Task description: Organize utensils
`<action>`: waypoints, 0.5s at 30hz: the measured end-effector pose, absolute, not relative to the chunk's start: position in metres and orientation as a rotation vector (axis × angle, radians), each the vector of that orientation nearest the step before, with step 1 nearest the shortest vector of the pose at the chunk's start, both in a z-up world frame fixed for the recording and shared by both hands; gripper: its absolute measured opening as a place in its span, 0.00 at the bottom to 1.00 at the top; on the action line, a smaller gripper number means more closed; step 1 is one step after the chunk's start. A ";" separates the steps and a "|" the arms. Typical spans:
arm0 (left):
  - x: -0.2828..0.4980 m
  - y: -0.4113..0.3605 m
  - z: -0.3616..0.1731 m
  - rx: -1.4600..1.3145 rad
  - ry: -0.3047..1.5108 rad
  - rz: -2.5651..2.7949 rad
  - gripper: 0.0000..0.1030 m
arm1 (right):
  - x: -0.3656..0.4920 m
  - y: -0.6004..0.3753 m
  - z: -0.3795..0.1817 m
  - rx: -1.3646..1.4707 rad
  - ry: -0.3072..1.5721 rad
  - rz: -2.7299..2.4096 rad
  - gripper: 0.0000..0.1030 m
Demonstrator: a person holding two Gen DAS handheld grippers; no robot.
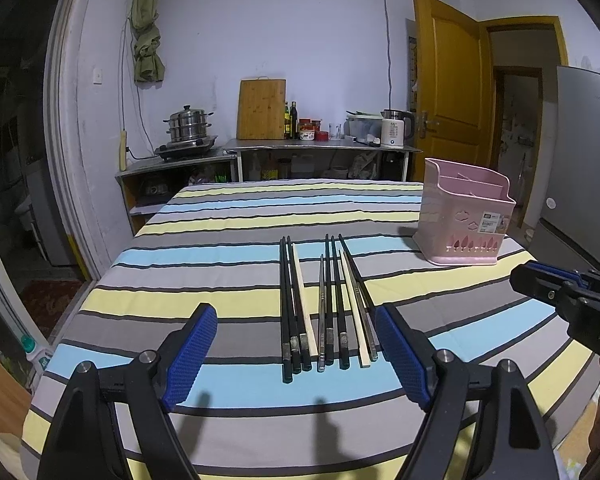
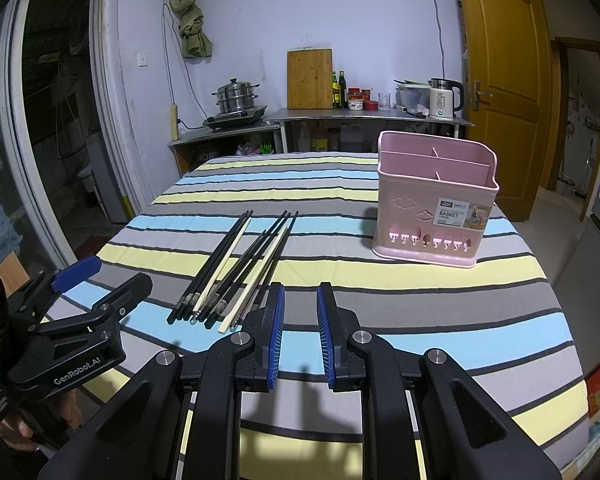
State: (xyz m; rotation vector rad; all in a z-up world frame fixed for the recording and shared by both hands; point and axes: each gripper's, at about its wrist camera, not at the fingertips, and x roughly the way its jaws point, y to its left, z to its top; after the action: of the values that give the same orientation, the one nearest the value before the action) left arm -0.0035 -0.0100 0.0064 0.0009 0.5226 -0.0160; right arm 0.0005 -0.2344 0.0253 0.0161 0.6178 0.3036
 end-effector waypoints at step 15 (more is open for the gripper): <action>-0.002 -0.012 0.006 0.000 0.524 -0.020 0.79 | 0.000 -0.234 0.025 0.016 0.620 0.303 0.17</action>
State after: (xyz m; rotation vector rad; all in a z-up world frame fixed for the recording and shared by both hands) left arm -0.0025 -0.0124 0.0063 -0.0005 0.5241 -0.0200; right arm 0.0005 -0.2344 0.0249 0.0158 0.6199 0.3031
